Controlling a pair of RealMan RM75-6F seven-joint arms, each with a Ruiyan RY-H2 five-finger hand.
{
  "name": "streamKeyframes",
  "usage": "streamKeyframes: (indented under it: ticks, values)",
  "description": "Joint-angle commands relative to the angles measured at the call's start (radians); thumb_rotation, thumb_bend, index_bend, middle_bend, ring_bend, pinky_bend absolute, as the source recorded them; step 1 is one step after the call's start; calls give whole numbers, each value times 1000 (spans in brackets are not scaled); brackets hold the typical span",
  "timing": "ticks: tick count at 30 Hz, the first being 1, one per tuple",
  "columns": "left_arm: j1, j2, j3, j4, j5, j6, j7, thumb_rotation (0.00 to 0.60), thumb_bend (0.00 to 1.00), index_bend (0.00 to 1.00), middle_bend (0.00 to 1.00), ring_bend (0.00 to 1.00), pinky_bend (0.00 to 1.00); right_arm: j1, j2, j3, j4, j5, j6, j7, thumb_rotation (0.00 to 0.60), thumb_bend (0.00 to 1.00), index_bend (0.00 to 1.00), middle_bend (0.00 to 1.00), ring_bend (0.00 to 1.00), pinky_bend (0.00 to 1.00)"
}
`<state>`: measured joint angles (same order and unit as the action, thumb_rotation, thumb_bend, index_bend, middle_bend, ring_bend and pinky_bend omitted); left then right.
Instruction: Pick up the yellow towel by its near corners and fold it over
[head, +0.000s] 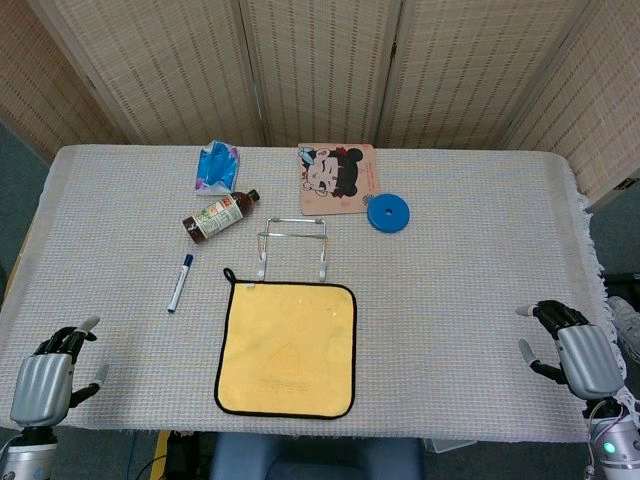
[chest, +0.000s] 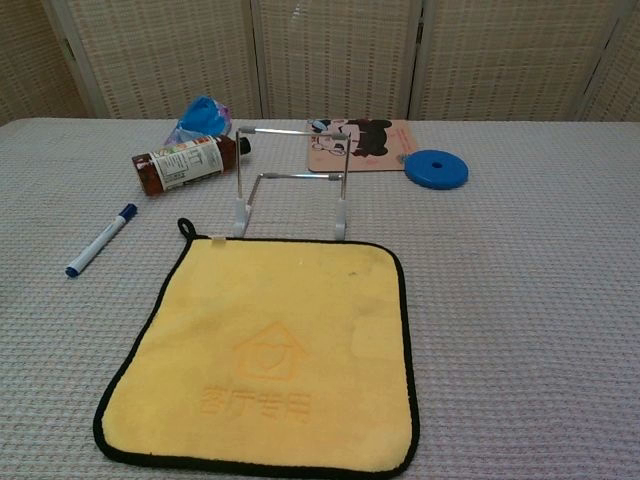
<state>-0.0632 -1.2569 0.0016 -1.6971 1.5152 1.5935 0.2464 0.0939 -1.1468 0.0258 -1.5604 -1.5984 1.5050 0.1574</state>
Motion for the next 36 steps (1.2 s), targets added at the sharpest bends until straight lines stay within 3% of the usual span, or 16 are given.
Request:
streamKeyframes:
  ticks: [1, 6, 10, 12, 14, 19, 36]
  values:
    - [0, 1, 0, 3, 8, -3, -6, 600, 364, 210, 402, 267, 411, 2, -2, 2, 0, -1, -1, -2, 600, 400, 319, 355, 273, 297]
    - [-10, 15, 15, 23, 49, -24, -18, 600, 364, 221, 418, 300, 411, 7, -5, 5, -4, -1, -4, -3, 600, 400, 319, 355, 273, 297]
    - [-36, 6, 30, 89, 144, -25, -72, 600, 364, 269, 568, 419, 452, 10, -4, 7, -8, -4, -5, -9, 600, 400, 319, 355, 273, 297]
    - [-49, 1, 38, 121, 179, -32, -90, 600, 351, 294, 635, 471, 524, 12, -3, 7, -10, -5, -4, -10, 600, 400, 319, 355, 273, 297]
    - [-69, -2, 48, 146, 215, -50, -100, 600, 310, 311, 695, 540, 660, 12, 0, 8, -13, -7, -3, -14, 600, 400, 319, 355, 273, 297]
    - [-125, -19, 77, 195, 304, -107, -131, 600, 287, 341, 787, 643, 824, 13, 1, 7, -19, -11, -1, -21, 600, 400, 319, 355, 273, 297]
    - [-235, -180, 144, 326, 409, -268, -113, 600, 287, 373, 872, 710, 872, 12, 2, 2, -31, -17, 0, -38, 600, 400, 319, 355, 273, 297]
